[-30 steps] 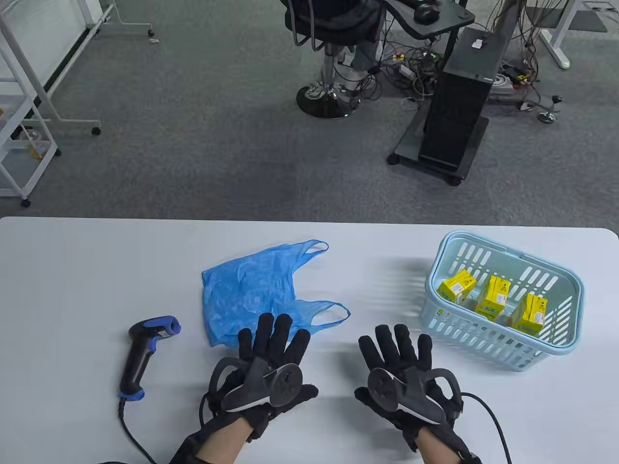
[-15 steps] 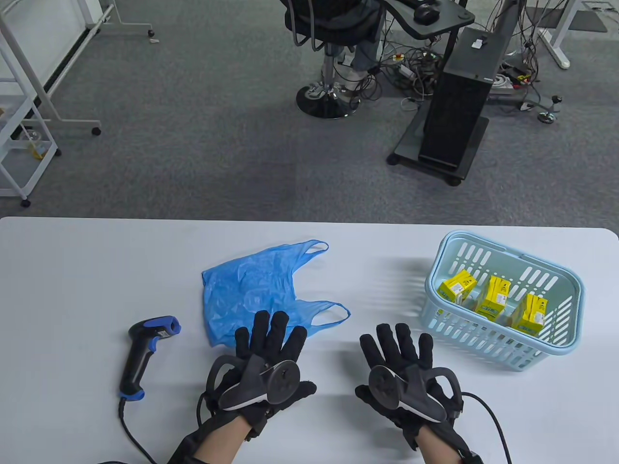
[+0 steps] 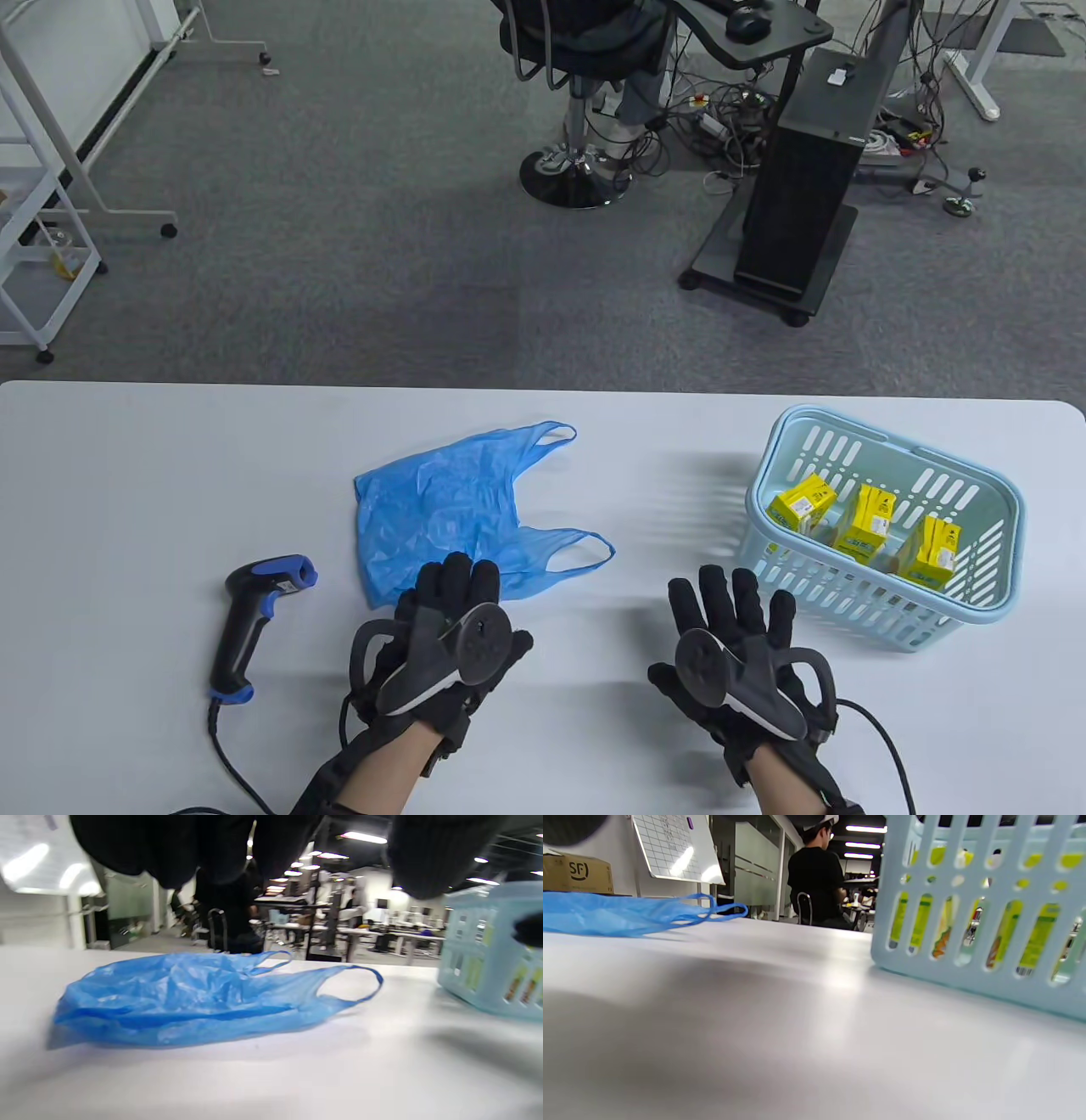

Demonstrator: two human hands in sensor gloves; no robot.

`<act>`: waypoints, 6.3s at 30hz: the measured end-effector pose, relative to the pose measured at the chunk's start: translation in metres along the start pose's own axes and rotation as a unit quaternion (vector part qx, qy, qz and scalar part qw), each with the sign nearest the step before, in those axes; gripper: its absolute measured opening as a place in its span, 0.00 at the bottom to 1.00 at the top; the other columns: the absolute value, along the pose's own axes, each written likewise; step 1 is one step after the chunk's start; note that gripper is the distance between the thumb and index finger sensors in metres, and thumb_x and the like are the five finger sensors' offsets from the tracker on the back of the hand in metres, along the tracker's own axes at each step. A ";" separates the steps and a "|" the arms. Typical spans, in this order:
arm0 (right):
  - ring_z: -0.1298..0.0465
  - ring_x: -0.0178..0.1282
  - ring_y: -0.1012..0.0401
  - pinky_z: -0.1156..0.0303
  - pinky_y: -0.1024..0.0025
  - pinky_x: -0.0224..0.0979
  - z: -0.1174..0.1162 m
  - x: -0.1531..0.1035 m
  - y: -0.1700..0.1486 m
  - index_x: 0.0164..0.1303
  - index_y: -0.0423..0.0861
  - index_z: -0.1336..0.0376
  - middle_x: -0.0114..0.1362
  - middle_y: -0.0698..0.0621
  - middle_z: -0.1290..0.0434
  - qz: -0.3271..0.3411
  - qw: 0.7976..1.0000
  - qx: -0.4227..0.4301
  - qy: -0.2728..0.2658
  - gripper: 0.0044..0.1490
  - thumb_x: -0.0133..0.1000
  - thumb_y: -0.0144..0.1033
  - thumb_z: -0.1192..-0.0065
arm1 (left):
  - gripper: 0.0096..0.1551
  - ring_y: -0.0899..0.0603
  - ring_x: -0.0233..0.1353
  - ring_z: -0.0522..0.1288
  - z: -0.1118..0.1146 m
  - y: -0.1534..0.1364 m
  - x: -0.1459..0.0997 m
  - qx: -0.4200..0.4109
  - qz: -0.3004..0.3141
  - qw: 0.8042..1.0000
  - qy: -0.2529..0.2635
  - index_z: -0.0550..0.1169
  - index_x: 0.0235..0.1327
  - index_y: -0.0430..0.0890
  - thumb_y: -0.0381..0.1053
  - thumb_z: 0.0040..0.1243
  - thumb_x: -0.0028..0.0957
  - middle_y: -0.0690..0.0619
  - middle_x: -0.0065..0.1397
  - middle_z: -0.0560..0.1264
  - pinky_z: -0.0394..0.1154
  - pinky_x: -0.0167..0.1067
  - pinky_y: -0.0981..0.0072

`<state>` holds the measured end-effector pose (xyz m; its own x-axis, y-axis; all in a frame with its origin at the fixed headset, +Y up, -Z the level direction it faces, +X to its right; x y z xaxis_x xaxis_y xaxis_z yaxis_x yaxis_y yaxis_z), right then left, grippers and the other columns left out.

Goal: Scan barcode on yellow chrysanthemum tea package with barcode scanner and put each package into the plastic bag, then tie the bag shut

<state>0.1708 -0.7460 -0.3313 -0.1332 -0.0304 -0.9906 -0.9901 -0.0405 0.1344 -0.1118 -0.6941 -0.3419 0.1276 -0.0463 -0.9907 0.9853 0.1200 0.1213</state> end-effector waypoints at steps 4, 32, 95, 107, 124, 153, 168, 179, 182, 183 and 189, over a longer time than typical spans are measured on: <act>0.62 0.85 0.43 0.69 0.30 0.75 0.000 0.000 0.000 0.83 0.54 0.61 0.85 0.46 0.62 -0.001 1.000 0.004 0.002 0.64 0.39 0.71 0.48 | 0.44 0.30 0.67 0.79 -0.005 0.007 0.032 0.026 -0.059 0.998 0.000 0.78 0.71 0.42 0.71 0.61 0.51 0.36 0.71 0.78 0.74 0.58 0.40; 0.62 0.85 0.43 0.69 0.30 0.75 -0.010 0.002 0.009 0.83 0.53 0.60 0.85 0.45 0.62 0.007 0.999 0.017 0.031 0.64 0.39 0.71 0.48 | 0.20 0.46 0.52 0.90 0.076 -0.010 0.116 0.200 -0.162 0.964 -0.072 0.87 0.48 0.55 0.57 0.73 0.44 0.51 0.54 0.87 0.84 0.48 0.57; 0.27 0.71 0.51 0.31 0.50 0.70 0.005 -0.013 0.082 0.58 0.53 0.27 0.74 0.48 0.31 0.066 0.997 -0.026 -0.043 0.34 0.45 0.53 0.46 | 0.65 0.21 0.84 0.50 0.064 0.078 -0.044 -0.061 0.218 0.967 -0.115 0.58 0.87 0.42 0.83 0.51 0.46 0.33 0.88 0.52 0.55 0.68 0.21; 0.27 0.71 0.51 0.31 0.50 0.71 0.012 -0.018 0.085 0.59 0.54 0.28 0.74 0.49 0.31 0.079 0.995 -0.016 -0.061 0.33 0.45 0.52 0.45 | 0.46 0.24 0.82 0.58 0.078 0.072 -0.026 0.028 0.105 0.990 -0.092 0.63 0.81 0.42 0.55 0.67 0.52 0.35 0.84 0.59 0.58 0.69 0.25; 0.29 0.74 0.51 0.31 0.42 0.71 0.004 -0.014 0.074 0.52 0.55 0.35 0.75 0.48 0.35 0.070 0.995 -0.035 -0.057 0.28 0.40 0.43 0.34 | 0.21 0.33 0.75 0.75 0.065 0.023 -0.022 0.094 0.069 0.993 -0.012 0.80 0.54 0.56 0.55 0.70 0.48 0.46 0.73 0.78 0.69 0.66 0.36; 0.25 0.60 0.55 0.40 0.38 0.76 0.009 -0.016 0.075 0.71 0.60 0.40 0.56 0.54 0.25 0.068 0.996 -0.005 -0.054 0.42 0.42 0.36 0.35 | 0.16 0.48 0.57 0.87 0.064 0.050 -0.027 0.100 0.153 0.983 0.032 0.79 0.47 0.58 0.51 0.71 0.48 0.55 0.58 0.84 0.80 0.58 0.48; 0.26 0.65 0.55 0.44 0.38 0.78 0.013 -0.018 0.074 0.62 0.60 0.40 0.58 0.55 0.26 0.073 0.993 0.013 -0.089 0.34 0.43 0.36 0.36 | 0.20 0.31 0.82 0.63 0.077 0.053 -0.028 0.120 0.163 0.979 -0.021 0.79 0.54 0.61 0.56 0.68 0.48 0.44 0.82 0.62 0.67 0.68 0.33; 0.33 0.76 0.50 0.47 0.36 0.78 0.006 -0.019 0.085 0.42 0.59 0.33 0.70 0.52 0.31 0.084 0.994 -0.019 -0.067 0.20 0.40 0.38 0.32 | 0.29 0.45 0.61 0.83 0.073 0.051 -0.025 0.093 0.160 0.982 -0.023 0.72 0.65 0.60 0.52 0.68 0.49 0.55 0.58 0.81 0.78 0.59 0.46; 0.26 0.70 0.54 0.45 0.37 0.77 0.006 -0.017 0.083 0.44 0.58 0.34 0.61 0.56 0.25 0.078 0.995 -0.006 -0.063 0.21 0.40 0.37 0.33 | 0.31 0.46 0.60 0.82 0.076 0.052 -0.025 0.108 0.159 0.981 -0.028 0.74 0.69 0.59 0.52 0.68 0.49 0.56 0.56 0.79 0.77 0.60 0.45; 0.24 0.66 0.56 0.44 0.37 0.77 0.007 -0.017 0.082 0.45 0.58 0.34 0.59 0.57 0.24 0.078 0.995 -0.001 -0.064 0.22 0.40 0.36 0.33 | 0.30 0.46 0.60 0.81 0.078 0.051 -0.025 0.111 0.157 0.981 -0.031 0.75 0.68 0.59 0.52 0.67 0.49 0.56 0.56 0.79 0.76 0.61 0.44; 0.25 0.54 0.56 0.41 0.41 0.76 0.007 -0.018 0.082 0.65 0.55 0.34 0.53 0.54 0.25 0.089 0.994 0.004 -0.064 0.38 0.40 0.39 0.33 | 0.20 0.44 0.63 0.75 0.075 0.049 -0.024 0.099 0.159 0.982 -0.022 0.83 0.55 0.59 0.54 0.67 0.49 0.55 0.57 0.74 0.71 0.65 0.40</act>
<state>0.0917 -0.7421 -0.3030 -0.3099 0.0916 -0.9463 -0.9507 -0.0383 0.3077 -0.0584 -0.7613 -0.3072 0.4330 -0.0820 -0.8977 0.8969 -0.0604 0.4381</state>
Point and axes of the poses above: the tracker on the back of each hand, its own y axis roughly to the thumb side, its own x axis roughly from the wrist to the fingertips, z = x × y, the point moved 5 cm from there along x, roughly from the wrist to the fingertips
